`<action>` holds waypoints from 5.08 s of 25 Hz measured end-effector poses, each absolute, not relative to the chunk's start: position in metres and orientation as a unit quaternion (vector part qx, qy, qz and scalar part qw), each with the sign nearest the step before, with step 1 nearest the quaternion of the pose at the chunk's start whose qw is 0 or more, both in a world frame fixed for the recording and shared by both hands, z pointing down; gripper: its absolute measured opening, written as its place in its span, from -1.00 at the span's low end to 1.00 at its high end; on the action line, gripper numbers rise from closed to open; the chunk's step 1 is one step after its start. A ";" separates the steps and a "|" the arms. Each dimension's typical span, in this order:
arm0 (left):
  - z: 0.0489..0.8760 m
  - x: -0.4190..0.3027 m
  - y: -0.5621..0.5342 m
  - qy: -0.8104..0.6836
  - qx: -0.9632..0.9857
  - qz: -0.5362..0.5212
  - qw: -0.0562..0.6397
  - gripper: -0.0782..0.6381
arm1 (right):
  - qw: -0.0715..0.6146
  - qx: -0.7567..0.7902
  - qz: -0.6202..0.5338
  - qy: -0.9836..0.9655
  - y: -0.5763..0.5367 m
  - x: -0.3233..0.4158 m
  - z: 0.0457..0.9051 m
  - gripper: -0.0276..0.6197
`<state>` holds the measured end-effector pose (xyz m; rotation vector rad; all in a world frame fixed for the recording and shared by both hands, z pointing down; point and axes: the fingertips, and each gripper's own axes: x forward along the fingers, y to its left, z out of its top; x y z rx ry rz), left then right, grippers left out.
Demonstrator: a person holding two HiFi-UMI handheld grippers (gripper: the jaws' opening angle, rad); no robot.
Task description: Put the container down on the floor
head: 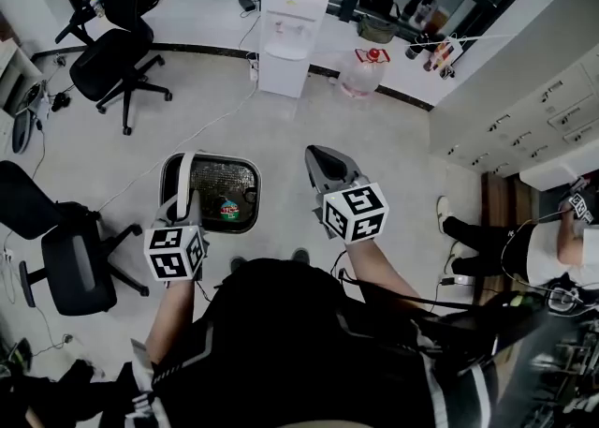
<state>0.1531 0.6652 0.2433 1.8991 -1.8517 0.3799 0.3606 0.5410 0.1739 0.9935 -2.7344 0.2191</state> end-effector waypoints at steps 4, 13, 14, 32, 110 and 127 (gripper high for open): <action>0.244 0.148 0.671 -0.672 0.691 0.136 0.230 -0.76 | 0.110 0.330 0.071 -0.935 0.548 0.348 0.172 -0.89; 0.251 0.118 0.685 -0.661 0.701 0.132 0.232 -0.76 | 0.116 0.340 0.071 -0.930 0.559 0.314 0.179 -0.89; 0.253 0.114 0.687 -0.659 0.703 0.133 0.233 -0.76 | 0.116 0.343 0.070 -0.930 0.561 0.309 0.181 -0.89; 0.270 0.048 0.649 -0.671 0.690 0.138 0.236 -0.76 | 0.135 0.316 0.075 -0.936 0.534 0.235 0.205 -0.89; 0.317 -0.145 0.116 -0.544 0.776 0.230 0.222 -0.76 | 0.188 0.340 0.097 -0.916 0.041 0.023 0.247 -0.89; 0.370 -0.144 0.024 -0.524 0.771 0.291 0.214 -0.76 | 0.215 0.301 0.123 -0.921 -0.028 0.027 0.315 -0.89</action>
